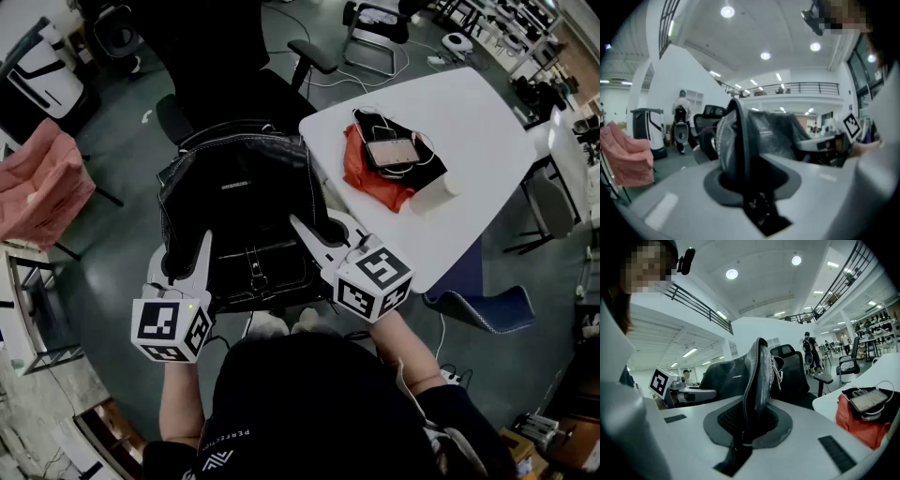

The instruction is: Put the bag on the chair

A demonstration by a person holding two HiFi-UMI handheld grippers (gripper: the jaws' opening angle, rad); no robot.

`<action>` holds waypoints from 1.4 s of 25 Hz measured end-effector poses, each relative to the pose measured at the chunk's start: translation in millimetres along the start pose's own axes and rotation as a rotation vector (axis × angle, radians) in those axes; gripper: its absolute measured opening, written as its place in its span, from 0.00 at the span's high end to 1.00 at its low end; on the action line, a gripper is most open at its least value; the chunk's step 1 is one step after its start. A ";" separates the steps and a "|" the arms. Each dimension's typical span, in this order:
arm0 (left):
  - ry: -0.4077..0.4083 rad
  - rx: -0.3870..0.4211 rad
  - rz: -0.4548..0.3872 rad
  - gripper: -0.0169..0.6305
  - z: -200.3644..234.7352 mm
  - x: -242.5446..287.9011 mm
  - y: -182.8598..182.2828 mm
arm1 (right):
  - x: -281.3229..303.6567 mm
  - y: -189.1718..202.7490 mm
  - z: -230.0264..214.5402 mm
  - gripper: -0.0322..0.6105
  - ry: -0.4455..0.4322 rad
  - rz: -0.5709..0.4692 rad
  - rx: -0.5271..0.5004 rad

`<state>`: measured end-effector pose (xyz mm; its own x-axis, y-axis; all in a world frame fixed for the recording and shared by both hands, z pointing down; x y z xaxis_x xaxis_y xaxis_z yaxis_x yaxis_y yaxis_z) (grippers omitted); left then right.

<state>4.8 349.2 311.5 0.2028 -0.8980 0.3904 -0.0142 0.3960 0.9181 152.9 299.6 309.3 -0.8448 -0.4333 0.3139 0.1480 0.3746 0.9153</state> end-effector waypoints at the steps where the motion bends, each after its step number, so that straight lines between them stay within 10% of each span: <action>1: 0.002 0.001 0.001 0.81 0.1 0.4 0.2 | 0.3 0.6 -0.1 0.91 0.001 0.000 0.001; 35: 0.060 0.138 -0.024 0.82 95.6 71.4 -38.1 | 98.9 -35.4 -27.1 0.91 0.146 -0.045 0.055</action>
<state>-73.7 251.6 310.9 0.2627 -0.8921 0.3677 -0.1423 0.3410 0.9292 78.1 221.3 314.8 -0.7656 -0.5636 0.3102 0.0803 0.3947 0.9153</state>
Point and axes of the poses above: the fingertips, and each gripper's own axes: x forward along the fingers, z to its left, y out of its underside, the point moved 1 cm from there along -x, backward along the fingers, and after that the axes turned 7 degrees about z, right-handed, at the moved point
